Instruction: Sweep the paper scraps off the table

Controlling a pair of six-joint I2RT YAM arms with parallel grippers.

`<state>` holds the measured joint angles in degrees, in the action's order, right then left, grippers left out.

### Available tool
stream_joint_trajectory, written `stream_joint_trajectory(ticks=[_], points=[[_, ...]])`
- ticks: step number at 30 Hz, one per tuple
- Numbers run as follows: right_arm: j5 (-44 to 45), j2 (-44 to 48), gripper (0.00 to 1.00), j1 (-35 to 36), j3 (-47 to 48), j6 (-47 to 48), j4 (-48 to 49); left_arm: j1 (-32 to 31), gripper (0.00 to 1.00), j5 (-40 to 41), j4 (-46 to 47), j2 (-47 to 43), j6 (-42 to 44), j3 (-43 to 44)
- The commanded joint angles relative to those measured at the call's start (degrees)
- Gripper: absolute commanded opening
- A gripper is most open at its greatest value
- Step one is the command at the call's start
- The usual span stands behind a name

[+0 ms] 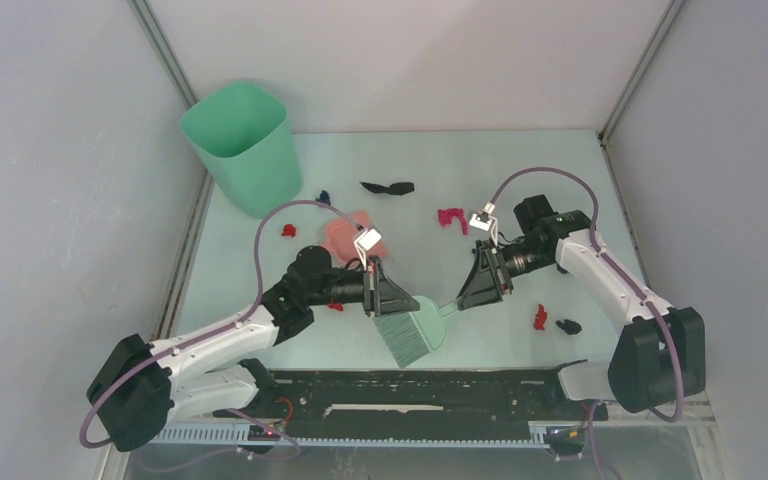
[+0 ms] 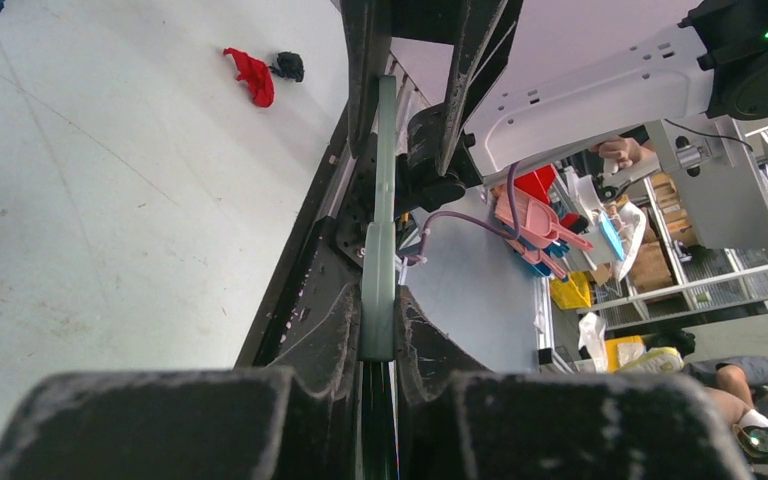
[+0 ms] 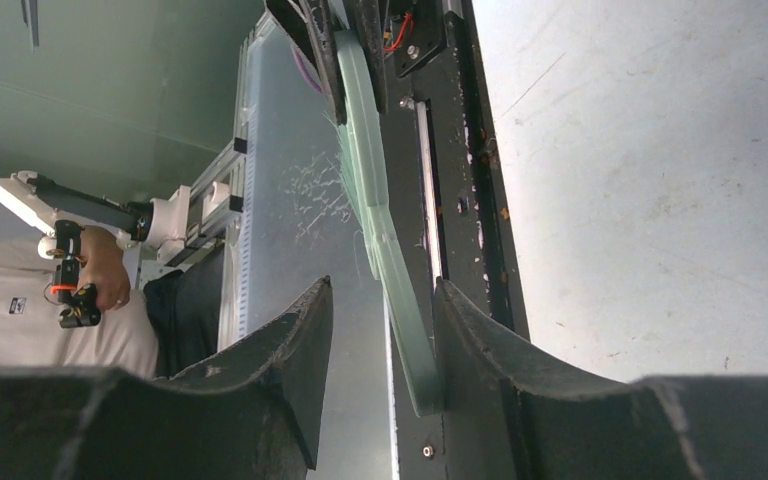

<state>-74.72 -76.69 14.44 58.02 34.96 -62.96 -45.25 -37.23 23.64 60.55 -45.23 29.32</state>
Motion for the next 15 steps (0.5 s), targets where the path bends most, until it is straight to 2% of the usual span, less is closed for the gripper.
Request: stream_joint_trajectory(ticks=[1, 15], points=[[-2.6, 1.8, 0.48, -0.5, 0.9, 2.3, -1.5, 1.1, 0.0, 0.5, 4.1, 0.1, -1.5, -0.2], [-2.9, 1.9, 0.38, -0.6, 0.9, 2.9, -1.7, 2.1, 0.0, 0.1, 7.9, 1.2, -4.0, -1.8]])
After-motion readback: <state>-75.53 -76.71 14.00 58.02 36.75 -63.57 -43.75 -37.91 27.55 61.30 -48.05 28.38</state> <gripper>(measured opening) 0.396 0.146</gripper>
